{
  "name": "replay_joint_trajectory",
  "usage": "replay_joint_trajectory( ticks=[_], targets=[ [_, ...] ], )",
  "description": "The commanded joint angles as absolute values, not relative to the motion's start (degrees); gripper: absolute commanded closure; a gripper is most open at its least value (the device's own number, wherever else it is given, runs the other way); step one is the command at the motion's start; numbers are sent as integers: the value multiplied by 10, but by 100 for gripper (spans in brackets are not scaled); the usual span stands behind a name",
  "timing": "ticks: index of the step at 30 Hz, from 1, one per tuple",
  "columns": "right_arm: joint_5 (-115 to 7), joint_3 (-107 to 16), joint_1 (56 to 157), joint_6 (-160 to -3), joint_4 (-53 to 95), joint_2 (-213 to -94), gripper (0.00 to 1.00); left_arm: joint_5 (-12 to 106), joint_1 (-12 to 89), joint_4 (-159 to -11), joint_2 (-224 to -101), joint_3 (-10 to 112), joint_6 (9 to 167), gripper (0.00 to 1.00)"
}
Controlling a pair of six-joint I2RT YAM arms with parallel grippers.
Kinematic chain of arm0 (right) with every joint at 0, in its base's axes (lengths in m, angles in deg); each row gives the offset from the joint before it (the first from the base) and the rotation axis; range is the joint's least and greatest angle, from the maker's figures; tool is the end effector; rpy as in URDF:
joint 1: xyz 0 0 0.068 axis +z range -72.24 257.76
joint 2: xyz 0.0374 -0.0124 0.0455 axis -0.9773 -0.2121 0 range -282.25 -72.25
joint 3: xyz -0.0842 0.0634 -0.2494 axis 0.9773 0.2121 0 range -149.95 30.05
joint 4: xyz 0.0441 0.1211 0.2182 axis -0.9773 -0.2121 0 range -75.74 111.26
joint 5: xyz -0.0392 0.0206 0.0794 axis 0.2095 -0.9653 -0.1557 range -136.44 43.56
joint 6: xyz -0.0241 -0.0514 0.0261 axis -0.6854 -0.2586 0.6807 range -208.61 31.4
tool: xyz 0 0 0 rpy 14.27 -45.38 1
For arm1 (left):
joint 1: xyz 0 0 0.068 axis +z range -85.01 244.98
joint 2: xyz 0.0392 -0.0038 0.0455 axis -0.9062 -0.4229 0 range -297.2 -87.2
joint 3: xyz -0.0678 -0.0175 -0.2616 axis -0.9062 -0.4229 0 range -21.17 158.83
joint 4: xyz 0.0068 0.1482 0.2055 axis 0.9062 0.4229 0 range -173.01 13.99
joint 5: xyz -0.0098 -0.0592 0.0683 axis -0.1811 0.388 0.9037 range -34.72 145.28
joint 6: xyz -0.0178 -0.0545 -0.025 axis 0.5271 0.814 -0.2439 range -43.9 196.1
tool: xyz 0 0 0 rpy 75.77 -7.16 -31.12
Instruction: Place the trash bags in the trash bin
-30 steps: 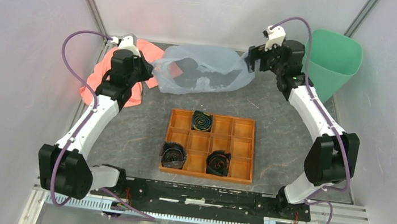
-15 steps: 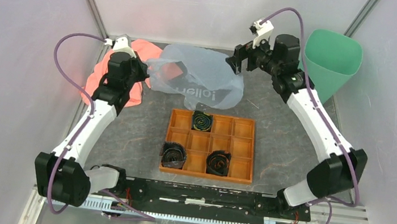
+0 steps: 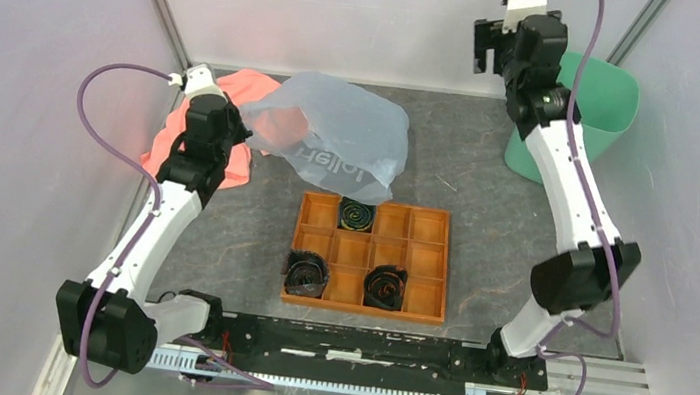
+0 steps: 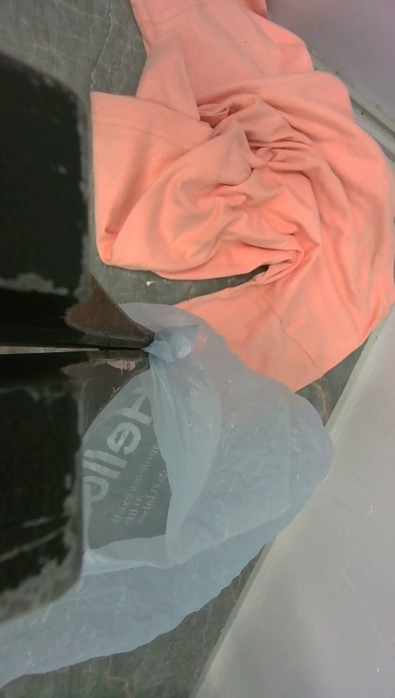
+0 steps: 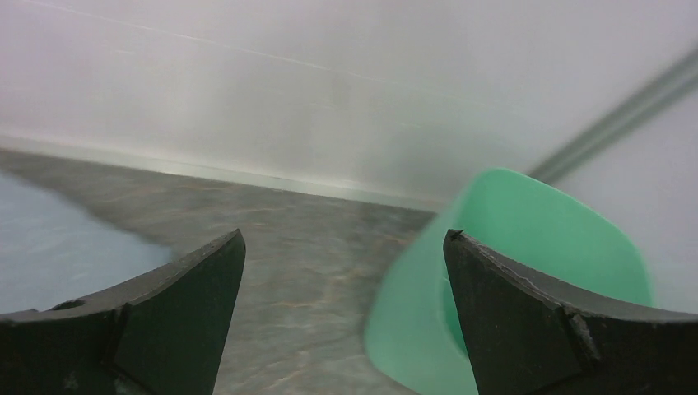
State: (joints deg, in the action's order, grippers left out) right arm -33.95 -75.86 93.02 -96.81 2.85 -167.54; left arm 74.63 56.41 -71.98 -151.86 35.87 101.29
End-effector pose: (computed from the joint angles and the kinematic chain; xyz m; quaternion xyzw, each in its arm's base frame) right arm 0.3740 0.0913 0.4604 -0.0824 0.7479 -0.0416 0.6573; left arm 0.2624 -0.0236 0.3403 -0.2127 0.7782 -0.0362 0.5898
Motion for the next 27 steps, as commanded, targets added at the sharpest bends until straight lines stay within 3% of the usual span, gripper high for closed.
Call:
replay_joint_trajectory(
  ticks=[1,8,15,22,25,27],
  targets=[
    [-191,-847,880,-1012,-44,-1762,2,739,566,-736,-1508,356,1017,98],
    [-227,-821,815,-1012,-36,-1791,2,730,566,-737,-1511,359,1013,98],
    [-318,-794,791,-1035,-24,-1797,21,713,566,-738,-1518,360,1016,98],
    [-333,-782,792,-1023,-20,-1817,28,714,566,-738,-1517,359,1014,98],
    [-339,-784,792,-1020,-23,-1826,39,713,566,-739,-1518,359,1013,98],
    [-351,-784,792,-1023,-26,-1829,52,713,566,-739,-1518,358,1013,98]
  ],
)
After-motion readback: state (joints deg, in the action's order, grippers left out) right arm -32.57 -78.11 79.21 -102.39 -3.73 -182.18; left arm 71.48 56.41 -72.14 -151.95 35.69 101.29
